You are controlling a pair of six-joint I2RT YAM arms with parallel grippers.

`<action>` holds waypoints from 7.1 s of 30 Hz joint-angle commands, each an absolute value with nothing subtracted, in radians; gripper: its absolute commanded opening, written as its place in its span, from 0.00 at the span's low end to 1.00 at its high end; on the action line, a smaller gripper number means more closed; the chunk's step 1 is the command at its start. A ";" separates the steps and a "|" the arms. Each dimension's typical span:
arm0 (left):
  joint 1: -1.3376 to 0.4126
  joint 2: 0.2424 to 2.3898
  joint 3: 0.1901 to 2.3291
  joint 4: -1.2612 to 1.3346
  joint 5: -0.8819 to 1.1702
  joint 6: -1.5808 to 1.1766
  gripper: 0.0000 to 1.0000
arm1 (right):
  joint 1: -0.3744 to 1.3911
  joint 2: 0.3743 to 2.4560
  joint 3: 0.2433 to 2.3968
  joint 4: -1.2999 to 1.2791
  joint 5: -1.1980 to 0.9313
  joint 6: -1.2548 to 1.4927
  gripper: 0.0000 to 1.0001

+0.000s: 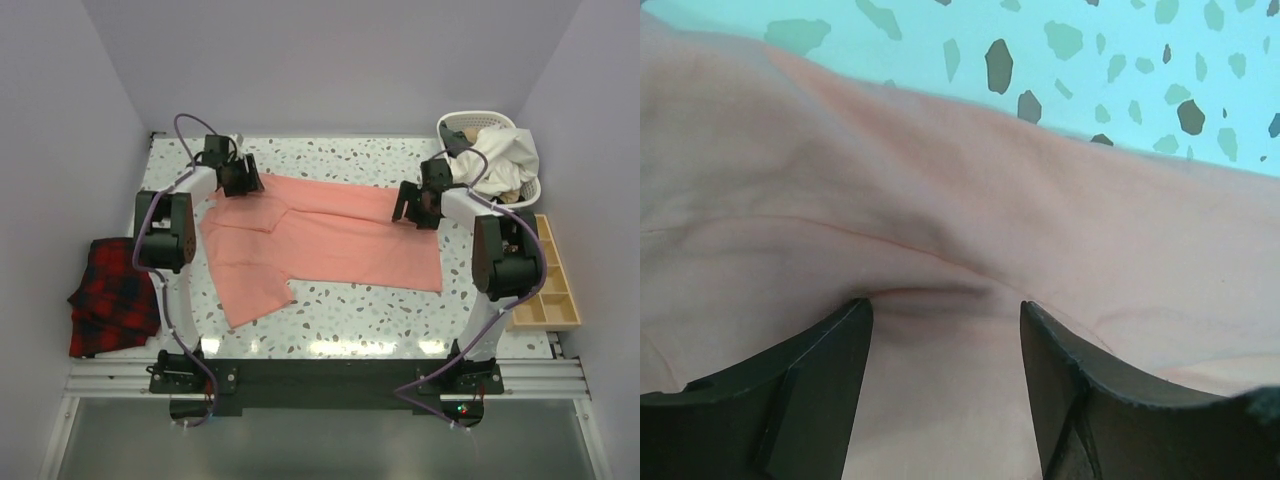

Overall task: Fold and stack the t-shirts
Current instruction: Fold the flattened tshirt in 1/3 of the way, then grap the side of the flattened tshirt closest away from the robot with both arms, then fold the other side of the tshirt into a rectangle

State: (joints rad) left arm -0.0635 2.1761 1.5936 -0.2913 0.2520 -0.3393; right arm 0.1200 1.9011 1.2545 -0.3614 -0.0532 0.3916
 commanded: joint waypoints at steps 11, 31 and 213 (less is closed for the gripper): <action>-0.058 1.418 0.973 -0.267 0.170 -0.439 0.91 | 0.106 1.396 0.977 -0.535 0.025 0.448 0.88; -0.186 0.879 0.546 -0.606 0.097 -0.788 0.72 | 0.107 1.091 0.684 -0.677 0.080 0.598 0.91; 0.190 2.026 1.442 0.138 0.580 -0.747 0.58 | -0.035 1.789 1.326 -0.477 0.155 0.428 0.69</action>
State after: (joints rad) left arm 0.1703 2.0224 1.3926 0.0193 0.5037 -0.7422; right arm -0.0311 1.8908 1.3853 -0.5285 0.0525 0.4438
